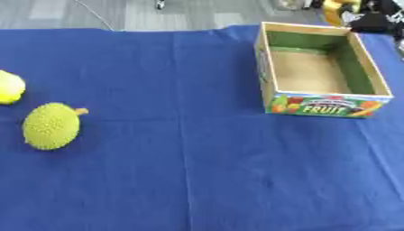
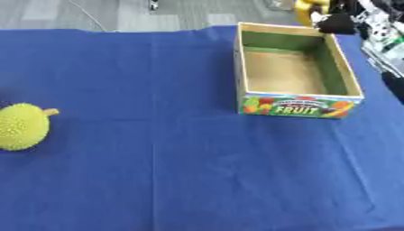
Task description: Pick up the objects with one hand, pass them to the other hand, and then place them into the box on the other side of the table.
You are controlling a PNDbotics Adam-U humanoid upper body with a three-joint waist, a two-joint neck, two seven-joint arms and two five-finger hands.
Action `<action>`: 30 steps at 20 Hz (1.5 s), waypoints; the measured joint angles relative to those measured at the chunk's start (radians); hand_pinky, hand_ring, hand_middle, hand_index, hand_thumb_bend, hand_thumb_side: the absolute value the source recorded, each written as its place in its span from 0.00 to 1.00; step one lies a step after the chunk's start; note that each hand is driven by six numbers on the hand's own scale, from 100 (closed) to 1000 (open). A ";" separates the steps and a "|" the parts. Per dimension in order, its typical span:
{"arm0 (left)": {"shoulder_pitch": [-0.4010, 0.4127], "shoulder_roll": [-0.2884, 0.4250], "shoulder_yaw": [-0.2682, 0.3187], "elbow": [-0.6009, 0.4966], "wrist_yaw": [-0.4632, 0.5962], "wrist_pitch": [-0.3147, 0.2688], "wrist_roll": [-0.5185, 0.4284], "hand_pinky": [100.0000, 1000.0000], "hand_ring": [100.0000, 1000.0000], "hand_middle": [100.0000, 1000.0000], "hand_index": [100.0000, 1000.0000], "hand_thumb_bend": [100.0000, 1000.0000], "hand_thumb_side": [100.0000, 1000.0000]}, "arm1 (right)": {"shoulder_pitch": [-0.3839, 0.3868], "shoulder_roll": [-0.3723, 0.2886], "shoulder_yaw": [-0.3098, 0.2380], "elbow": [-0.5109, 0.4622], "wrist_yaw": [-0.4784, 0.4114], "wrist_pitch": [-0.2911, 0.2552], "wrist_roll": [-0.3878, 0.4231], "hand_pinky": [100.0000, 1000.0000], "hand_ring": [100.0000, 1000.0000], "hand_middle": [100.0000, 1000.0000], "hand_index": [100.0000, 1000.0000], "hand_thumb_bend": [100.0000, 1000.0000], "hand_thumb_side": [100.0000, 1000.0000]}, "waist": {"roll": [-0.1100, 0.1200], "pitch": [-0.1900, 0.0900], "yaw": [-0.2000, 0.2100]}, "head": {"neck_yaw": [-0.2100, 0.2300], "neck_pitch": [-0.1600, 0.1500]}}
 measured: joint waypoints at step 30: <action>0.004 -0.009 -0.003 0.000 -0.018 -0.001 0.007 0.75 0.65 0.54 0.68 0.96 0.30 | -0.069 0.060 0.018 0.037 0.482 -0.060 0.269 0.72 0.90 0.87 0.96 0.00 0.00 | 0.000 0.000 -0.004 | 0.001 0.001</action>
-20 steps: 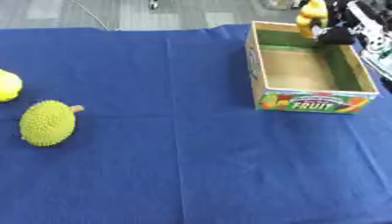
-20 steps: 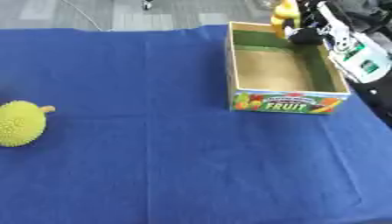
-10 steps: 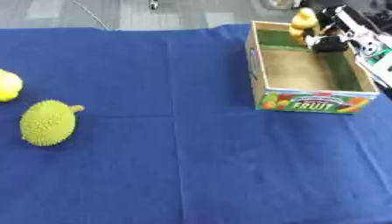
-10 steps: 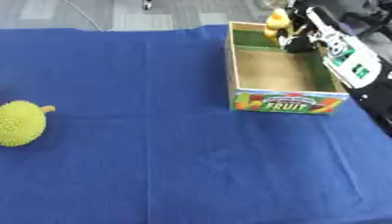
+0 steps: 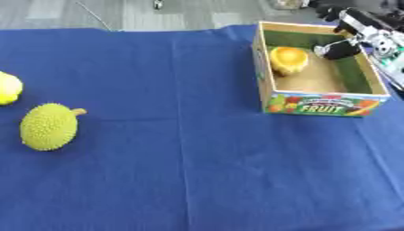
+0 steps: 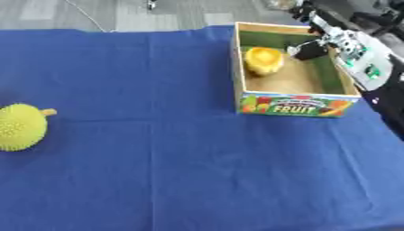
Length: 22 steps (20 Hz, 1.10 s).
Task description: Pick up the objects with one hand, pass them to the other hand, and then place them into the box on the other side of the table.
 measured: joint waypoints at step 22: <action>0.071 0.008 0.043 0.000 -0.028 0.033 0.031 0.75 0.66 0.53 0.68 0.95 0.30 | 0.342 -0.008 -0.295 -0.663 -0.958 -0.012 -0.283 0.66 0.92 0.91 1.00 0.00 0.59 | 0.017 -0.004 -0.112 | 0.147 0.027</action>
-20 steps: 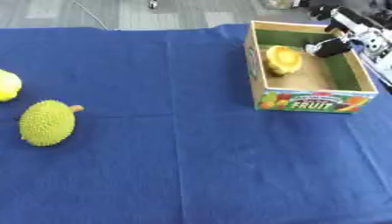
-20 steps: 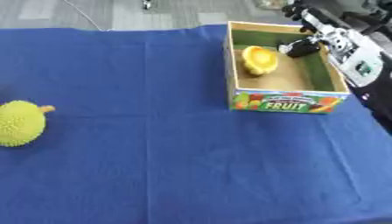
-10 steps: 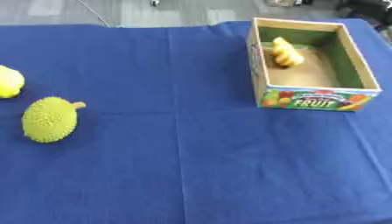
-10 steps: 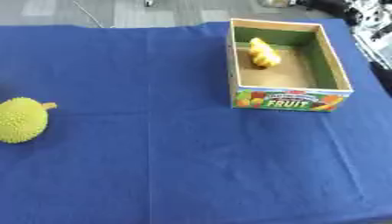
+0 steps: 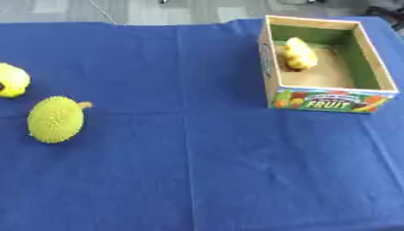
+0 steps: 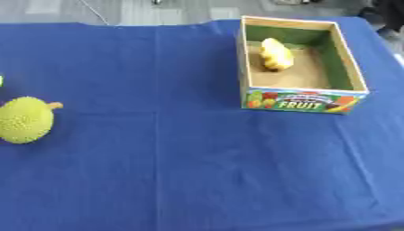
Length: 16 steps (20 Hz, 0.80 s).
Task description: Pick up the objects with one hand, pass them to the other hand, and then place them into the box on the other side of the table.
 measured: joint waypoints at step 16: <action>-0.030 0.029 0.075 0.047 0.022 0.089 -0.048 0.74 0.64 0.51 0.71 0.90 0.36 | 0.209 0.256 -0.076 -0.054 0.073 -0.186 -0.064 0.63 0.88 0.88 0.98 0.00 0.61 | 0.033 -0.022 -0.023 | 0.088 0.017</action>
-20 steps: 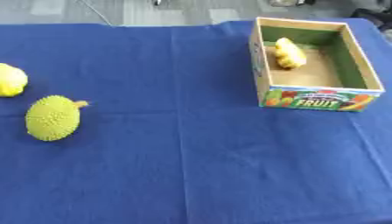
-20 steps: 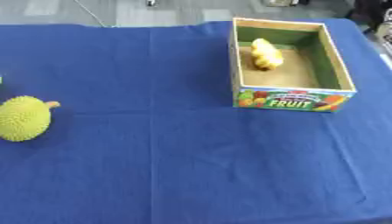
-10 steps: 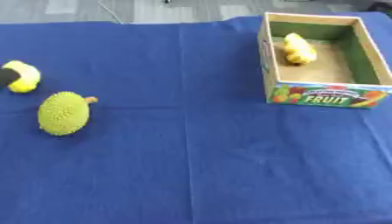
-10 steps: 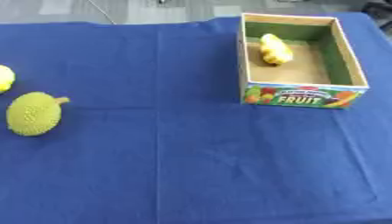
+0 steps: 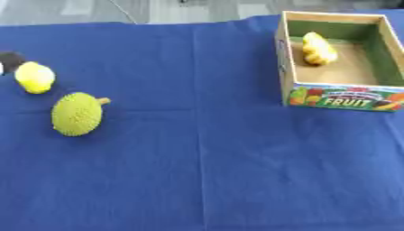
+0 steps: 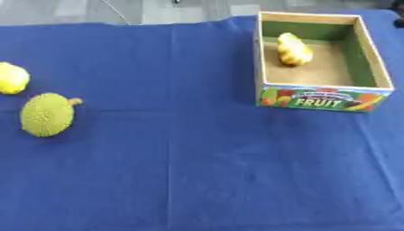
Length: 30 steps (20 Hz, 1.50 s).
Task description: Pick up the objects with one hand, pass them to the other hand, and then place them into the box on the other side of the table.
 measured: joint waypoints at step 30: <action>-0.610 0.014 -0.105 1.025 -0.095 -0.041 -0.999 0.87 0.81 0.76 0.78 0.95 0.21 | 0.027 0.102 0.062 0.000 0.122 0.066 0.074 0.62 0.87 0.88 0.96 0.00 0.63 | 0.010 -0.017 -0.036 | 0.061 0.008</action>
